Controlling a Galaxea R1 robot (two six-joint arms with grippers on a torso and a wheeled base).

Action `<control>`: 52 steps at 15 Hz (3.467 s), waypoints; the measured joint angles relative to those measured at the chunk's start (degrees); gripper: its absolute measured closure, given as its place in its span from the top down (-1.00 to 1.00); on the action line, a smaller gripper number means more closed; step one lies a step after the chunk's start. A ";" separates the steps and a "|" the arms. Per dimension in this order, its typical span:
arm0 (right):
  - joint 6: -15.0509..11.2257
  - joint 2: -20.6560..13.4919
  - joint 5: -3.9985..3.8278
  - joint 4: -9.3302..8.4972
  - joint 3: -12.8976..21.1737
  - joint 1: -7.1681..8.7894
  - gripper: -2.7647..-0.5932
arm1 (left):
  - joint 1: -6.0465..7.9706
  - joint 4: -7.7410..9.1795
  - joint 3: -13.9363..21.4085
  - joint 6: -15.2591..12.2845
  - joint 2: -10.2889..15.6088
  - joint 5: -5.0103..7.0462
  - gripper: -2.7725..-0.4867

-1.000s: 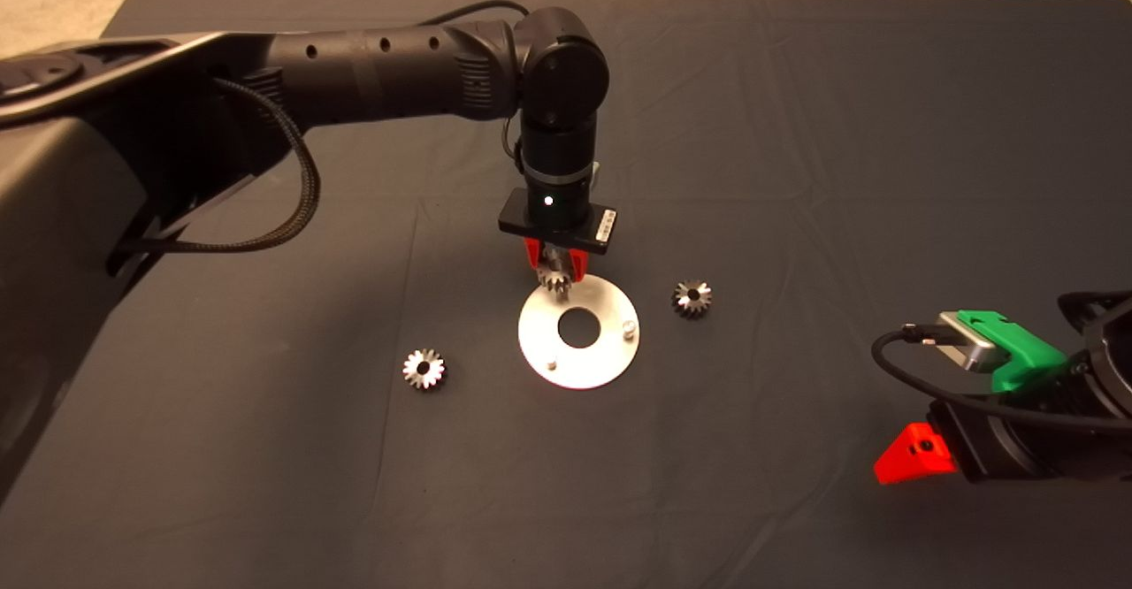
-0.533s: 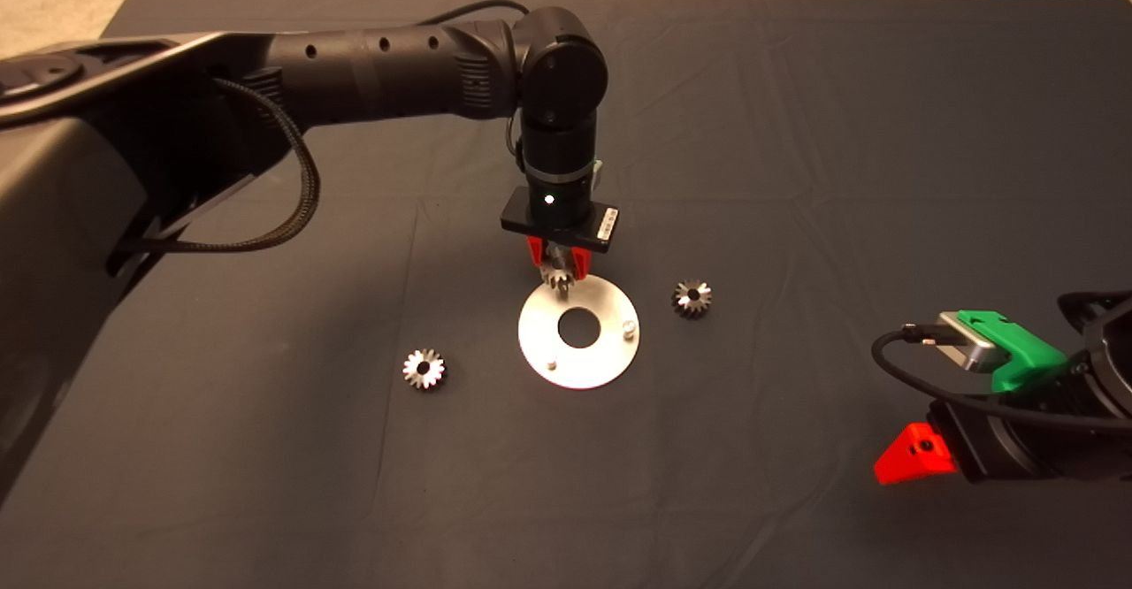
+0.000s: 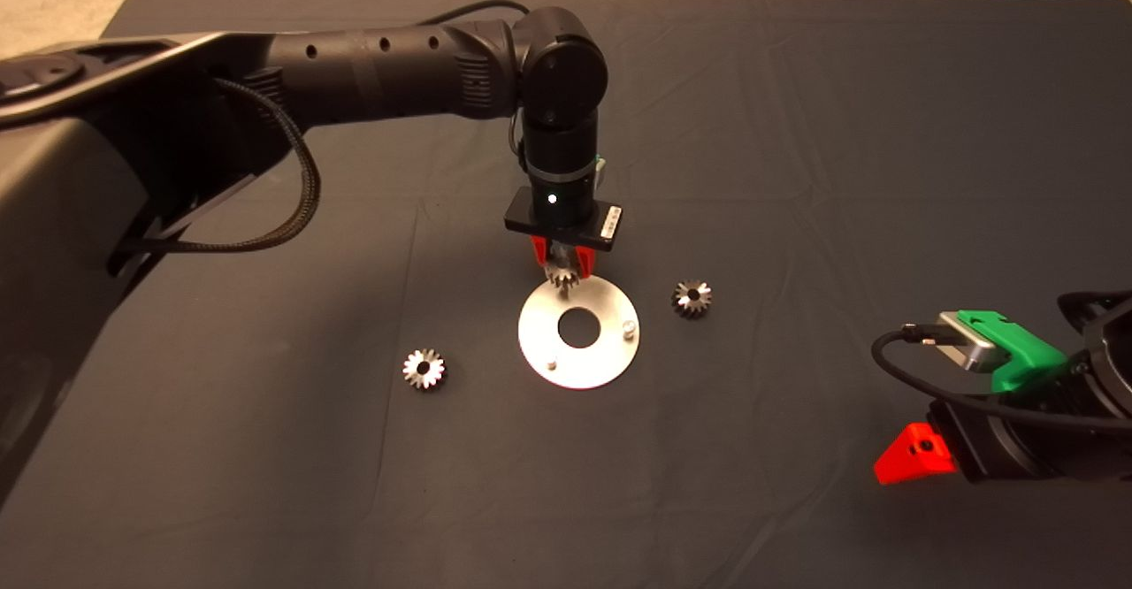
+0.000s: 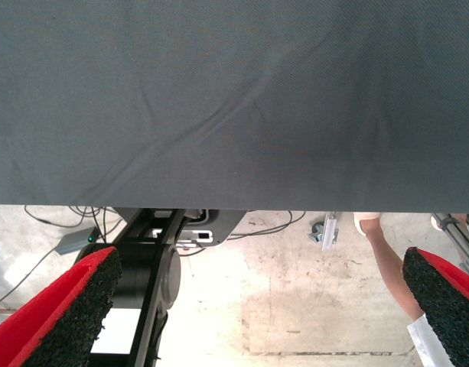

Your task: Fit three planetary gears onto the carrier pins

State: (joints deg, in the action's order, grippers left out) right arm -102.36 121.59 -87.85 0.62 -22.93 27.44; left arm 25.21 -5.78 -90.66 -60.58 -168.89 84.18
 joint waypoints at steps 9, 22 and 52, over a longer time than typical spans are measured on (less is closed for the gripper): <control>0.00 0.00 0.00 0.00 0.00 0.00 0.99 | -1.23 0.24 -0.49 -0.06 -0.02 0.05 -0.64; 0.00 0.00 0.02 0.00 0.02 0.00 0.99 | -1.23 1.16 -3.24 2.73 -0.18 -0.13 -0.65; 0.00 0.00 0.02 0.00 0.02 0.00 0.99 | 0.69 1.71 -0.84 0.40 -0.18 -0.13 -0.51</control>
State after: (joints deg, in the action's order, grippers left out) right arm -102.36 121.59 -87.82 0.62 -22.91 27.44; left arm 25.91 -4.07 -91.50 -60.17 -169.07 84.04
